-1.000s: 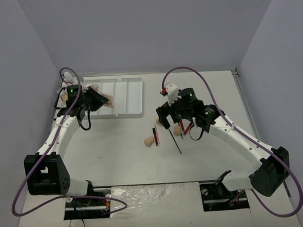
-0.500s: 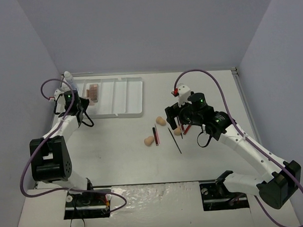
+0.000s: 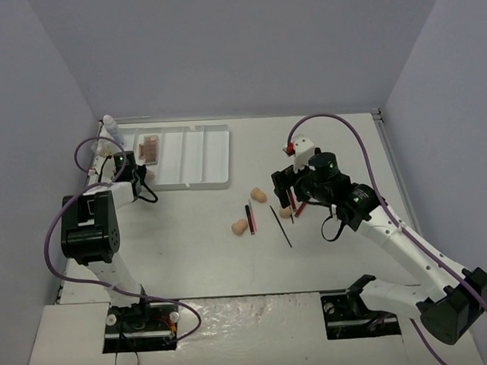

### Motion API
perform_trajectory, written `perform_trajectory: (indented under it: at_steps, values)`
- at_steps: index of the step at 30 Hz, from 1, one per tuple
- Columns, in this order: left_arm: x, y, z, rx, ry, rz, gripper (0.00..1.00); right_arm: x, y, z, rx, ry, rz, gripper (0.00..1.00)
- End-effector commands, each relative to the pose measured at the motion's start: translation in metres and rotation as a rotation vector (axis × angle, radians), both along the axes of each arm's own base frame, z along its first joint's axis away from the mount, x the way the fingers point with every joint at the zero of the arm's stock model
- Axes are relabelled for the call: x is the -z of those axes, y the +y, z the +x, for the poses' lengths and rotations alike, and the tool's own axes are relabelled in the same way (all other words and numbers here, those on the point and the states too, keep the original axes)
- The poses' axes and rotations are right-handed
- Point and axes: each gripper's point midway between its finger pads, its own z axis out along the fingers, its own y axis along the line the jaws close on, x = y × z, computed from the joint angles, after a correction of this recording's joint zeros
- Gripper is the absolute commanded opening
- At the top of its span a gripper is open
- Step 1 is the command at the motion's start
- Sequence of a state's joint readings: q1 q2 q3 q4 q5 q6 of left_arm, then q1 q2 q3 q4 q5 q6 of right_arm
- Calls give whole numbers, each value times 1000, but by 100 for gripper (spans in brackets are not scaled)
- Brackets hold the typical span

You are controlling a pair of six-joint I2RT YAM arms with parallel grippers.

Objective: Organize the makeup

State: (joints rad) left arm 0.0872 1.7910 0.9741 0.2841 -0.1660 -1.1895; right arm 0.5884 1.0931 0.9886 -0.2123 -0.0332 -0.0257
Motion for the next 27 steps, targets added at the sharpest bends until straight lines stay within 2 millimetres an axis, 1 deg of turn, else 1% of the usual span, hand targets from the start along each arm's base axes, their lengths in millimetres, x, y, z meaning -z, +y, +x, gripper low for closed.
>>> perform_trajectory:
  at_steps: [1, 3, 6, 7, 10, 12, 15, 17, 20, 23, 25, 27]
  values:
    - [-59, 12, 29, -71, -190, 4, 11, -13, -2, 9, 26, -59, 24, 100]
    - [-57, 11, 28, -70, -184, 6, 21, -11, -2, 9, 27, -55, 21, 100]
    - [-53, 8, 26, -66, -163, 2, 39, -11, -1, 9, 23, -55, 24, 100]
    - [-52, 8, 26, -67, -162, 1, 39, -11, -1, 9, 23, -54, 23, 100]
    - [-48, 3, 20, -62, -132, -5, 50, -12, -1, 9, 24, -55, 26, 100]
    - [-50, 1, 16, -65, -123, -11, 55, -12, -1, 9, 23, -57, 28, 100]
    - [-58, 0, 11, -69, -110, -5, 62, -15, -1, 9, 22, -62, 30, 100]
    - [-62, 0, 3, -71, -75, -3, 66, -14, -1, 9, 19, -60, 30, 100]
    - [-75, -1, -2, -69, -65, 6, 78, -14, 0, 8, 15, -57, 33, 100]
    - [-81, -2, -13, -65, -24, 13, 86, -15, 2, 8, 9, -59, 37, 100]
    - [-87, -6, -22, -51, 13, 15, 89, -17, 2, 8, 11, -61, 39, 100]
    - [-94, -14, -27, -17, 21, 23, 90, -17, 1, 9, 22, -60, 40, 100]
